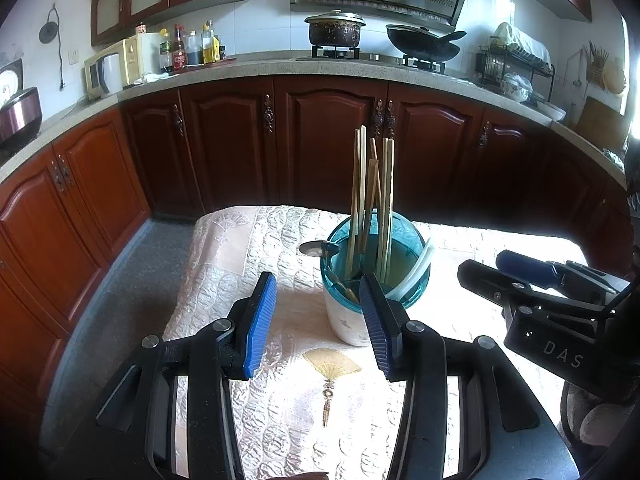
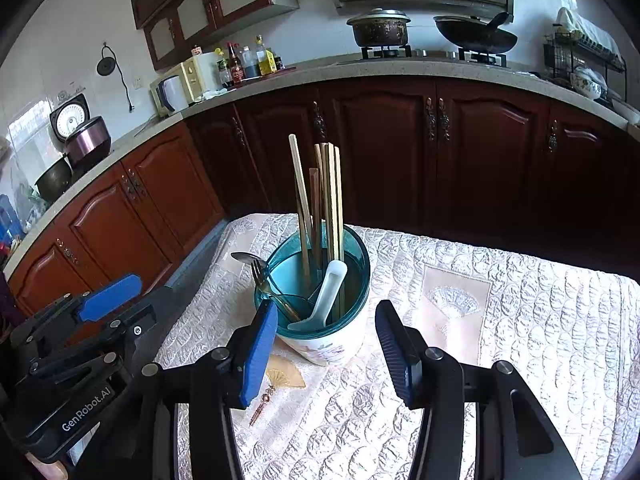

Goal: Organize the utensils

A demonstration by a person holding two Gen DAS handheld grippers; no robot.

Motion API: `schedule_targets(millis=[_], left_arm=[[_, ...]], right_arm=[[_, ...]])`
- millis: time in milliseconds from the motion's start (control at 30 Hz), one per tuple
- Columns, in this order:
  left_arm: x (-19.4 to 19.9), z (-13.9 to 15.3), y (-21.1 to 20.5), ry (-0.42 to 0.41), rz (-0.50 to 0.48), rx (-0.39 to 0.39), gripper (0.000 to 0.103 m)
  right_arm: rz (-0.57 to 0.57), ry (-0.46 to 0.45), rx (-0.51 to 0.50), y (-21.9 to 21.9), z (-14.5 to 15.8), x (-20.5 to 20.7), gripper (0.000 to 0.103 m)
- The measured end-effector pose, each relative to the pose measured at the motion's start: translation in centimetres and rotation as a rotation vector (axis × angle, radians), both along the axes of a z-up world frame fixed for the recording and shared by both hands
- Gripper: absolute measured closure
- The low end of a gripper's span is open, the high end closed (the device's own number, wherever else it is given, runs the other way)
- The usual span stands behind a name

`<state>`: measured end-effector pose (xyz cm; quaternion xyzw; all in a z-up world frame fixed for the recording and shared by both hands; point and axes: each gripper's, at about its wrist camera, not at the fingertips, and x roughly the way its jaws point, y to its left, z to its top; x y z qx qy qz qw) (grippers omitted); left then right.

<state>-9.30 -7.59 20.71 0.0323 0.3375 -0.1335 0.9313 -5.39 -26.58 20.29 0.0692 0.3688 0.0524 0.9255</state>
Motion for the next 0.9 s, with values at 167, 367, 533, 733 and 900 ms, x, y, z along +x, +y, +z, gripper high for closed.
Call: schedule_targets(millis=[167, 367, 533, 733, 900], left_arm=[[0.07, -0.01, 0.01, 0.0, 0.002, 0.001, 0.06], [-0.01, 0.07, 0.11, -0.005, 0.009, 0.003, 0.06], [-0.01, 0.07, 0.18, -0.007, 0.015, 0.006, 0.06], [-0.07, 0.12, 0.15, -0.006, 0.018, 0.007, 0.06], [-0.03, 0.1, 0.21, -0.008, 0.022, 0.008, 0.06]], right_arm=[[0.001, -0.001, -0.002, 0.06, 0.06, 0.1, 0.054], [0.01, 0.002, -0.005, 0.23, 0.03, 0.31, 0.054], [0.011, 0.002, -0.005, 0.24, 0.03, 0.4, 0.054], [0.012, 0.001, -0.006, 0.32, -0.09, 0.43, 0.054], [0.014, 0.002, -0.007, 0.43, -0.12, 0.47, 0.054]])
